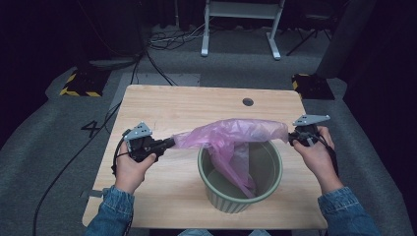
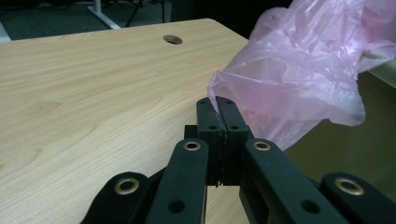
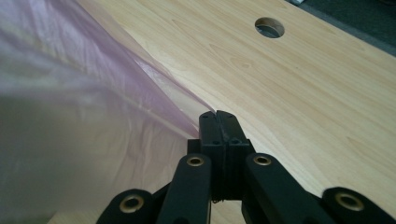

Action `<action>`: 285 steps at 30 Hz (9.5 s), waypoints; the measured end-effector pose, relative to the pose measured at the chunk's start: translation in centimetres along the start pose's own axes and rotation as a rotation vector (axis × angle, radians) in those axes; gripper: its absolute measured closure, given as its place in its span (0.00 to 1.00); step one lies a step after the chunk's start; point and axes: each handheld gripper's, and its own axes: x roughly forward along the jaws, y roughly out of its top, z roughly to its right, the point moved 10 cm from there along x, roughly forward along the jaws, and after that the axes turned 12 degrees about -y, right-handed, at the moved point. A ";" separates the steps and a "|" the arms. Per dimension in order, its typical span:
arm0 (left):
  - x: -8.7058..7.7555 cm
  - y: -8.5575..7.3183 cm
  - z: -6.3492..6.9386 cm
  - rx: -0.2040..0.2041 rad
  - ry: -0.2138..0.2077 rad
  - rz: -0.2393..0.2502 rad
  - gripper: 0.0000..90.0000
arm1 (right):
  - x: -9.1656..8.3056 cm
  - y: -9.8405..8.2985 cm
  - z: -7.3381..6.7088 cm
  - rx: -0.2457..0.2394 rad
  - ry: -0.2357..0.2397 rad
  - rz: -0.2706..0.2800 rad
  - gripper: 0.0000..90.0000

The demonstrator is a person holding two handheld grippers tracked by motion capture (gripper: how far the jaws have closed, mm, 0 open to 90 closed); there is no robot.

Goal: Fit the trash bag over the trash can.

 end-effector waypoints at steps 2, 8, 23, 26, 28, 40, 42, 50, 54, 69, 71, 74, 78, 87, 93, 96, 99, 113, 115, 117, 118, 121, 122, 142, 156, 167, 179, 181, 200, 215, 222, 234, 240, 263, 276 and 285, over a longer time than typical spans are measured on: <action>-0.5 0.2 0.3 0.007 -0.002 0.014 0.98 | -0.7 0.2 -0.2 0.004 0.019 0.048 1.00; -2.1 1.6 1.2 0.064 0.034 0.084 0.57 | -3.2 2.0 0.9 0.021 -0.056 0.184 0.63; -2.0 4.8 5.3 0.255 0.040 0.054 0.38 | -11.6 4.7 0.4 -0.039 -0.046 0.362 0.35; -0.2 5.6 5.8 0.273 0.005 0.042 0.36 | -11.8 5.7 -1.4 -0.099 -0.004 0.374 0.33; 0.4 5.7 5.8 0.272 -0.006 0.034 0.36 | -11.6 5.9 -1.9 -0.117 0.009 0.374 0.32; 1.7 4.1 5.7 0.217 -0.101 -0.057 1.00 | -10.6 5.9 -6.9 -0.275 0.145 0.346 1.00; 1.2 4.1 5.8 0.221 -0.086 -0.051 1.00 | -11.0 5.6 -6.8 -0.276 0.139 0.344 1.00; -0.9 4.3 7.9 0.263 -0.089 -0.004 1.00 | -13.0 3.4 -6.5 -0.269 0.144 0.337 1.00; -1.5 2.9 9.6 0.283 -0.125 -0.015 1.00 | -13.6 2.0 -7.2 -0.288 0.165 0.323 1.00; -1.7 -2.3 11.8 0.274 -0.219 -0.067 1.00 | -15.8 -4.0 -10.8 -0.306 0.264 0.283 1.00; -1.5 -3.0 11.9 0.266 -0.245 -0.072 1.00 | -15.7 -5.3 -11.5 -0.311 0.288 0.260 1.00; -1.1 -3.6 12.2 0.262 -0.277 -0.072 1.00 | -15.3 -6.2 -12.1 -0.319 0.306 0.235 1.00; -0.4 -4.1 12.5 0.259 -0.310 -0.080 1.00 | -14.1 -8.0 -13.4 -0.320 0.364 0.184 1.00; 0.2 -4.9 13.0 0.263 -0.350 -0.101 1.00 | -13.0 -9.6 -15.3 -0.365 0.438 0.112 1.00; 0.9 -5.9 12.9 0.283 -0.339 -0.169 1.00 | -11.4 -11.3 -15.9 -0.416 0.417 0.022 1.00; 1.1 -6.7 11.9 0.269 -0.312 -0.198 1.00 | -10.3 -12.3 -15.8 -0.424 0.402 -0.025 1.00; 1.1 -6.9 10.6 0.242 -0.281 -0.193 1.00 | -9.9 -12.6 -15.6 -0.414 0.396 -0.033 1.00; -1.7 -5.8 9.3 0.200 -0.223 -0.091 0.47 | -12.4 -9.9 -11.5 -0.172 0.351 0.131 0.40; -2.0 -5.6 9.3 0.202 -0.225 -0.082 0.40 | -12.5 -9.0 -10.8 -0.139 0.317 0.172 0.33; -2.6 -4.8 9.2 0.197 -0.218 -0.042 0.37 | -12.1 -8.2 -10.9 -0.125 0.298 0.201 0.25; -2.6 -4.5 9.2 0.204 -0.214 -0.034 0.35 | -11.8 -7.8 -11.1 -0.123 0.292 0.212 0.23; -2.4 -3.8 9.3 0.218 -0.213 -0.030 0.31 | -11.1 -7.2 -11.7 -0.126 0.287 0.223 0.19; -2.1 -3.6 9.4 0.224 -0.215 -0.036 0.31 | -10.8 -6.9 -12.0 -0.127 0.277 0.232 0.18; 3.0 -5.2 8.3 0.213 -0.299 -0.210 1.00 | -6.2 -10.1 -11.7 -0.135 0.267 0.056 1.00; 1.7 -8.6 5.5 0.129 -0.214 -0.254 0.98 | -5.6 -13.2 -10.7 -0.080 0.236 0.029 0.65; 0.8 -4.3 7.8 0.251 -0.215 -0.108 0.31 | -10.1 -7.8 -11.9 -0.106 0.259 0.225 0.33; 3.4 -2.9 9.0 0.321 -0.299 -0.115 0.30 | -9.4 -6.0 -12.0 -0.105 0.268 0.244 0.88; 3.6 -3.0 9.2 0.320 -0.330 -0.125 0.49 | -9.7 -5.7 -11.9 -0.107 0.268 0.259 0.95; 4.1 -8.2 4.0 0.195 -0.184 -0.314 1.00 | -5.6 -8.8 -9.9 -0.049 0.261 0.123 1.00; 3.1 -7.6 4.6 0.223 -0.168 -0.198 0.40 | -5.3 -12.8 -8.7 -0.034 0.227 0.066 0.43; 4.1 -4.9 7.1 0.313 -0.229 -0.148 0.46 | -8.0 -8.7 -9.9 -0.060 0.274 0.225 0.46; 5.6 -7.4 6.2 0.229 -0.268 -0.224 1.00 | -4.4 -10.9 -11.4 -0.037 0.349 0.071 1.00; 4.7 -6.5 5.9 0.241 -0.221 -0.177 0.54 | -5.7 -9.9 -10.2 -0.047 0.292 0.120 0.43; 0.5 -5.4 2.7 0.231 -0.059 -0.118 0.34 | -12.0 -3.9 -6.5 -0.033 0.232 0.262 0.29; 0.0 -5.9 1.5 0.211 -0.020 -0.122 0.34 | -14.3 1.6 -6.2 -0.059 0.228 0.333 0.26; -0.4 -6.4 1.0 0.195 -0.004 -0.123 0.34 | -14.4 5.0 -7.5 -0.090 0.249 0.351 0.26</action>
